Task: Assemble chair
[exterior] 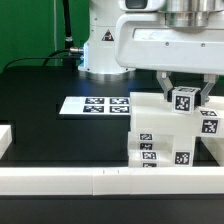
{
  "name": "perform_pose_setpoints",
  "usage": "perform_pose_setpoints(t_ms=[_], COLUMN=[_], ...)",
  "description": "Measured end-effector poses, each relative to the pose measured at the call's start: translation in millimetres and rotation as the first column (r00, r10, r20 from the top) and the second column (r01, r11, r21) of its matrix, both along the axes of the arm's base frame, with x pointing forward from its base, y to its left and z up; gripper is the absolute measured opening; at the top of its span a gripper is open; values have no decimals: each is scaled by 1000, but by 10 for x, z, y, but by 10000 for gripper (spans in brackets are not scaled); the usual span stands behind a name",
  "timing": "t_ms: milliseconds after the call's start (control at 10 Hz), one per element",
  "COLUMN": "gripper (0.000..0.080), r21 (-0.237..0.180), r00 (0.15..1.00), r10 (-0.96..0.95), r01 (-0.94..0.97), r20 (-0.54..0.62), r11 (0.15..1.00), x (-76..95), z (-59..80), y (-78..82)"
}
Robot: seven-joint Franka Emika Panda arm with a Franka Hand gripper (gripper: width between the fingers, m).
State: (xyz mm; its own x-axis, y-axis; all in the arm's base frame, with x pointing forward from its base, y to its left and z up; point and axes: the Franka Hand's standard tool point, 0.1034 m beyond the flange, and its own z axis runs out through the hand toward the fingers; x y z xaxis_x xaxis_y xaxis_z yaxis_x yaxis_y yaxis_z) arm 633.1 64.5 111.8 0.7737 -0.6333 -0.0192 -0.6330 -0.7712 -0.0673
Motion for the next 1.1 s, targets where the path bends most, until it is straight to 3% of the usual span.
perform_pose_setpoints(t_ms=[600, 800, 1000, 1100], gripper=[281, 281, 575, 575], r21=[23, 23, 23, 24], r00=[900, 906, 918, 939], r10=[-434, -422, -394, -342], r01=[435, 423, 395, 343], r20=[-38, -36, -36, -31], r11=[900, 906, 918, 939], x=[-1, -1, 3, 6], z=[-3, -3, 9, 12], y=[9, 9, 37, 39])
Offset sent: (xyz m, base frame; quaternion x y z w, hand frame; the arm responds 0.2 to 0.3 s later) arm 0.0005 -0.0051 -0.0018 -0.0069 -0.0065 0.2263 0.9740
